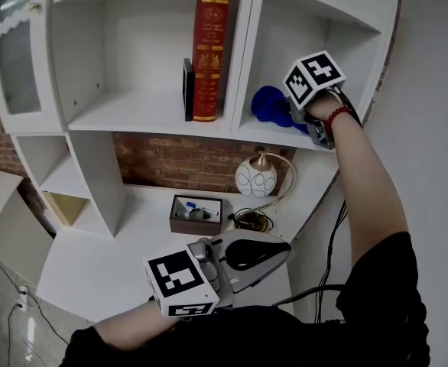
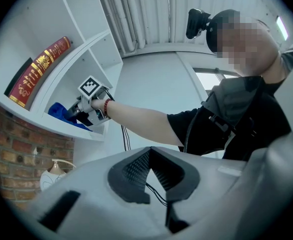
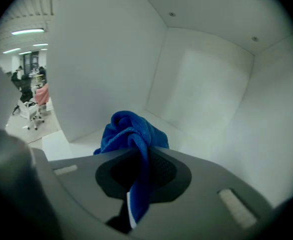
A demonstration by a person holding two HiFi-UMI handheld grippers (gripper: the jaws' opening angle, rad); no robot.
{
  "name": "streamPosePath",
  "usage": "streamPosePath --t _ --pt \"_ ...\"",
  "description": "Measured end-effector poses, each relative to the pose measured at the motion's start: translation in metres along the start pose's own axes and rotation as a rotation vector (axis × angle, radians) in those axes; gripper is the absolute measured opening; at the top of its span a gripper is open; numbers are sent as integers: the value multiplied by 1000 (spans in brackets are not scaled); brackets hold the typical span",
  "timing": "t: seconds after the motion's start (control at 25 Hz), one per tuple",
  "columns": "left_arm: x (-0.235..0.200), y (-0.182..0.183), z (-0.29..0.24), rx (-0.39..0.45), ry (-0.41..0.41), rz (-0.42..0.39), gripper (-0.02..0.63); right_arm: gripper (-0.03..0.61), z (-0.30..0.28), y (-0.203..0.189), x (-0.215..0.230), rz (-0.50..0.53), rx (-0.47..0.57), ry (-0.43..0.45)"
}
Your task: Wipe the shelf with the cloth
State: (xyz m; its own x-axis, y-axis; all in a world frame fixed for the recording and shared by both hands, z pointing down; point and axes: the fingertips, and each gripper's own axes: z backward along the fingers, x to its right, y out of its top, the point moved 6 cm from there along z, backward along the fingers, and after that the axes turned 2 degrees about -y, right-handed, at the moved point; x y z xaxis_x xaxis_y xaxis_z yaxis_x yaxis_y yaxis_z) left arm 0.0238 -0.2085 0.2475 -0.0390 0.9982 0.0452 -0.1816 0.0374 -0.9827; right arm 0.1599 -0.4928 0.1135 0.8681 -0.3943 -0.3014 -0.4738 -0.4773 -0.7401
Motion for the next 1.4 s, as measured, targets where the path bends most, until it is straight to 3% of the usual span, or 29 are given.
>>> streamPosePath --t 0.12,0.2,0.36,0.56,0.8,1.4 --pt "0 0 2 -2 10 -4 -2 35 -2 14 -31 65 34 134" --pt "-1 0 4 0 21 -5 -2 35 -5 18 -44 97 27 175" --pt "0 -1 7 -3 37 1 -2 35 -11 19 -53 165 23 143" --pt "2 -2 3 -8 27 3 -2 34 -12 13 -49 43 -18 120" --pt "2 -5 -10 -8 -16 11 -2 34 -6 0 -29 18 -52 43" --pt "1 -11 -18 -9 -62 36 -2 34 4 -31 21 -153 -45 -5"
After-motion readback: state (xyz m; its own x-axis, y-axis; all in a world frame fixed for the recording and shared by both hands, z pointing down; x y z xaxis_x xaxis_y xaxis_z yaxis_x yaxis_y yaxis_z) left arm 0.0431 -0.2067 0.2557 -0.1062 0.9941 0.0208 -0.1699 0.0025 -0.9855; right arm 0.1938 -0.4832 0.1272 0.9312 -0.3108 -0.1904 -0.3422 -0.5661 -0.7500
